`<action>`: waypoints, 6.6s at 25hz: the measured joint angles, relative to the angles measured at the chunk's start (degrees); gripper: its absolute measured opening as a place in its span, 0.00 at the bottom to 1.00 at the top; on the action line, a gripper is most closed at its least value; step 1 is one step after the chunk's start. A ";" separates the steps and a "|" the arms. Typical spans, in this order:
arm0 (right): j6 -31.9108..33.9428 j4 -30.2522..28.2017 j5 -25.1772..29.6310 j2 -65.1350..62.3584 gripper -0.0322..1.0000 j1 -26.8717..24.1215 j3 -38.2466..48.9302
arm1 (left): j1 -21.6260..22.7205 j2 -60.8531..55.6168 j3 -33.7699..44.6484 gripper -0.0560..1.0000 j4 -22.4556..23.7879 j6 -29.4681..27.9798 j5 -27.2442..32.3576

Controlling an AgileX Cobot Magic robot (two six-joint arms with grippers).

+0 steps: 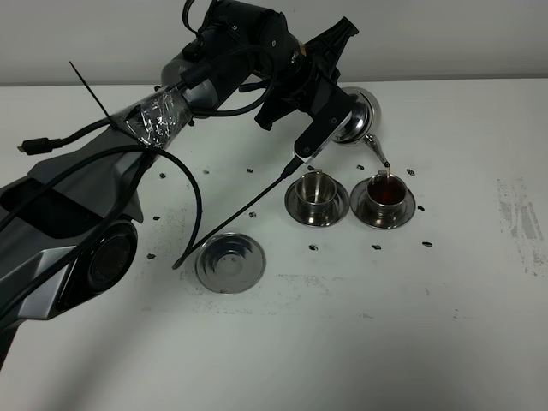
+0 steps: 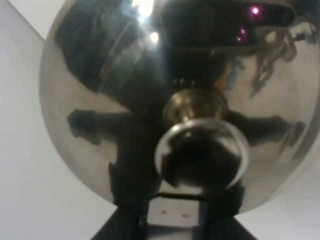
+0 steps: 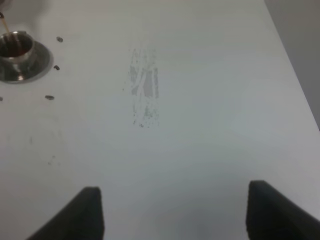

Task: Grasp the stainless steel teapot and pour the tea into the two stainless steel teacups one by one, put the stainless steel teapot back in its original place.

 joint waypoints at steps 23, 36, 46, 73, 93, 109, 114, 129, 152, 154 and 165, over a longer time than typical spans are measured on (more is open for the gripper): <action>0.00 0.00 0.00 0.00 0.60 0.00 0.00 | 0.28 -0.45 -0.46 0.23 2.99 -32.15 3.11; 0.00 0.00 0.00 0.00 0.60 0.00 0.00 | -0.09 -7.42 -0.53 0.23 7.34 -68.34 17.00; 0.00 0.06 0.00 0.00 0.60 0.00 0.00 | -3.11 -10.30 -0.53 0.23 -0.93 -79.63 25.70; 0.00 0.06 0.00 0.00 0.60 0.00 0.00 | -12.82 -2.11 0.67 0.23 -5.69 -77.82 25.60; 0.00 0.06 0.00 0.00 0.60 0.00 0.00 | -13.29 0.35 0.67 0.23 -6.67 -77.54 25.55; 0.00 0.06 0.00 0.00 0.60 0.00 0.00 | -13.60 -4.42 0.43 0.23 -6.87 -77.55 25.61; 0.00 0.06 0.00 0.00 0.60 0.00 0.00 | -13.98 -7.82 0.50 0.23 -6.77 -78.40 25.66; 0.00 0.06 0.00 0.00 0.60 0.00 0.00 | -12.32 -22.14 12.90 0.23 4.58 -83.53 25.71; 0.00 0.06 0.00 0.00 0.60 0.00 0.00 | 1.49 -35.32 33.24 0.23 7.68 -76.02 25.61; 0.00 0.06 0.00 0.00 0.60 0.00 0.00 | 2.77 -35.32 33.24 0.23 7.68 -72.23 25.61; 0.00 0.06 0.00 0.00 0.60 0.00 0.00 | 6.52 -34.86 33.30 0.23 7.56 -48.16 25.56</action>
